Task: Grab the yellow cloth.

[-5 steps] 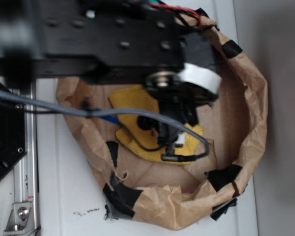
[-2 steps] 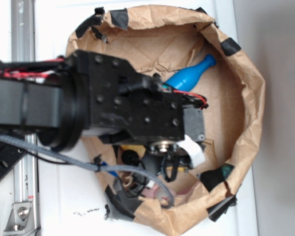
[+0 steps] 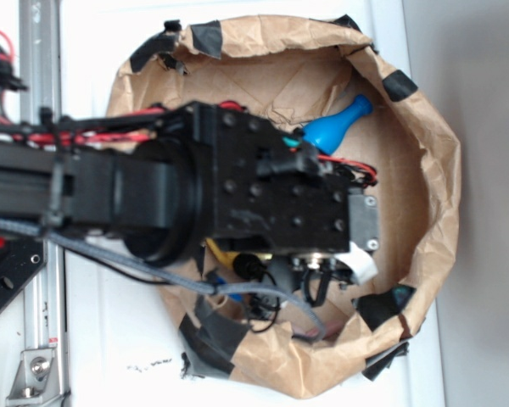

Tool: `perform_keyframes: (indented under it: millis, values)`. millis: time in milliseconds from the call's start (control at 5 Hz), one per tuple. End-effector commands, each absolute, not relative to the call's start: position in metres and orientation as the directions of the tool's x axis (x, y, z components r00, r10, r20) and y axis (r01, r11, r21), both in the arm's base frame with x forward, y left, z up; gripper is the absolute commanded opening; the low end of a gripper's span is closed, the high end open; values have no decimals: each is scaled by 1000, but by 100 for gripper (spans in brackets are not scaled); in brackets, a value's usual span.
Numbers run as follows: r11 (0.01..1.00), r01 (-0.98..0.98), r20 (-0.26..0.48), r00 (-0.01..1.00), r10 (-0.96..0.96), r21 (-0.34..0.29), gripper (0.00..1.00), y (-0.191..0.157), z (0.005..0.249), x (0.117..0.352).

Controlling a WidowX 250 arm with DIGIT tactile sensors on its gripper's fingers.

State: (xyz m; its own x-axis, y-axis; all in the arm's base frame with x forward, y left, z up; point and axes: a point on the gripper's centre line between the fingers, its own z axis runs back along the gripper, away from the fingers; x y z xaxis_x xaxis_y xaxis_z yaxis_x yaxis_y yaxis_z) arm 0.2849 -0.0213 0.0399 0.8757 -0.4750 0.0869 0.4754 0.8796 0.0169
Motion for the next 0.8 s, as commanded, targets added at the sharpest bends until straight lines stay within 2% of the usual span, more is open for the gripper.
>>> perform_keyframes:
  millis: [0,200,600]
  values:
    - [923,383,137,913,-383,32,0,-2,61,284]
    - [942,334,228,915,-334,37,0,18,105,279]
    - [966,258,391,890,-233,-12,0,49,184,249]
